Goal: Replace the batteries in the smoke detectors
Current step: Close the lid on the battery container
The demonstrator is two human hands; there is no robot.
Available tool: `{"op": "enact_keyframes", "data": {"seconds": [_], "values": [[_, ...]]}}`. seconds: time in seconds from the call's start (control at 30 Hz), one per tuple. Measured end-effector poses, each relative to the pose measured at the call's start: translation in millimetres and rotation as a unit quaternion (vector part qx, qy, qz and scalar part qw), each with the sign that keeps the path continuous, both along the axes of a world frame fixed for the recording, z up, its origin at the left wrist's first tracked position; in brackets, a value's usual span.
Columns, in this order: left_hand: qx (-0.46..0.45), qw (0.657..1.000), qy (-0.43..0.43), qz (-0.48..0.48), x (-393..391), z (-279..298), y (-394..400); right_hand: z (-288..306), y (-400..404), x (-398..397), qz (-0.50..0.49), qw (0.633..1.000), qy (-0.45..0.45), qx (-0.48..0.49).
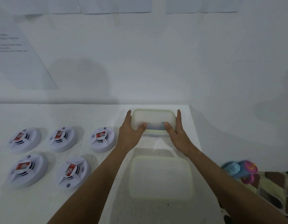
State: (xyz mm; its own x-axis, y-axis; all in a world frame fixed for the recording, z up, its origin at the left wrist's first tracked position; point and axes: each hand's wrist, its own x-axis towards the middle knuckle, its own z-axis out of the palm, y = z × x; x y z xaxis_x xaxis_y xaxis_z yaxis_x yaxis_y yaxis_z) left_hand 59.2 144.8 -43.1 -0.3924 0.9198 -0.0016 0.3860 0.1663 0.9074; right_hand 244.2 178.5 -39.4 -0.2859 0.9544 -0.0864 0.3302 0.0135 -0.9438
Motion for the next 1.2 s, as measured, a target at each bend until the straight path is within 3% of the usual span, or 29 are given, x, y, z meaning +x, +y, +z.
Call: {"op": "enact_keyframes", "data": {"seconds": [0.37,0.57,0.7,1.0,1.2], "values": [[-0.037,0.998,-0.024,-0.054,-7.5,11.8,-20.9,10.3,-19.7,27.0,0.033,0.999,-0.001,-0.035],[-0.003,0.993,-0.093,-0.074,7.8,17.9,-133.1,19.3,-105.4,64.2,0.015,0.996,0.081,-0.024],[-0.034,0.989,-0.064,-0.132,21.1,5.3,-194.3,-1.8,-161.8,65.4,0.033,0.999,0.018,0.017],[-0.001,0.995,-0.004,-0.095,17.3,-7.6,-171.4,-5.2,-140.1,29.5,0.005,0.999,-0.004,0.041],[-0.001,0.996,-0.023,-0.085,-6.0,16.2,-151.5,5.2,-119.7,35.6,-0.002,0.999,0.02,0.04]]}}
